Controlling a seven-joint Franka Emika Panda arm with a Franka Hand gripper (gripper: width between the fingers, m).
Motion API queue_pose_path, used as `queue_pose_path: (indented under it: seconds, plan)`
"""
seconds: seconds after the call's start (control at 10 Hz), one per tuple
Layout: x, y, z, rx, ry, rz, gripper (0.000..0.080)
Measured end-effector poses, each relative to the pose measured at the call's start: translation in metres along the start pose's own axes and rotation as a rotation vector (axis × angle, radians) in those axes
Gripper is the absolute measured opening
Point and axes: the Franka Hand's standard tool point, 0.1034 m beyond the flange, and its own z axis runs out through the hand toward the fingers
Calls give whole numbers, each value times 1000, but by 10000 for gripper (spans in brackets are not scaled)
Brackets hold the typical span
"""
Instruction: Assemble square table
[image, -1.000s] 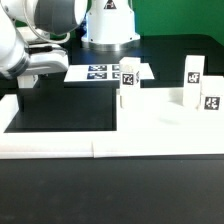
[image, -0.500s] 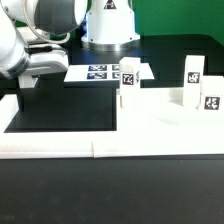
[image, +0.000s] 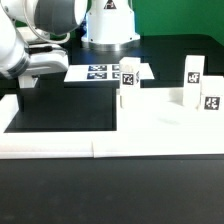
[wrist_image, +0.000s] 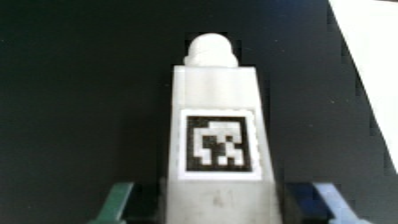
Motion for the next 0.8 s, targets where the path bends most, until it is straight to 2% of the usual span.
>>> queue_pose_path:
  seconds: [0.2, 0.3, 0.4, 0.5, 0.7, 0.8]
  plan:
    - [-16, -5, -35, 11, 10, -44, 291]
    - [-23, -9, -53, 6, 42, -50, 291]
    - [-29, -15, -66, 9, 54, -54, 291]
    - [-26, -12, -74, -7, 113, -55, 291]
    - [-19, -9, -74, -17, 239, -60, 291]
    - [-21, -14, -81, -19, 297, -47, 291]
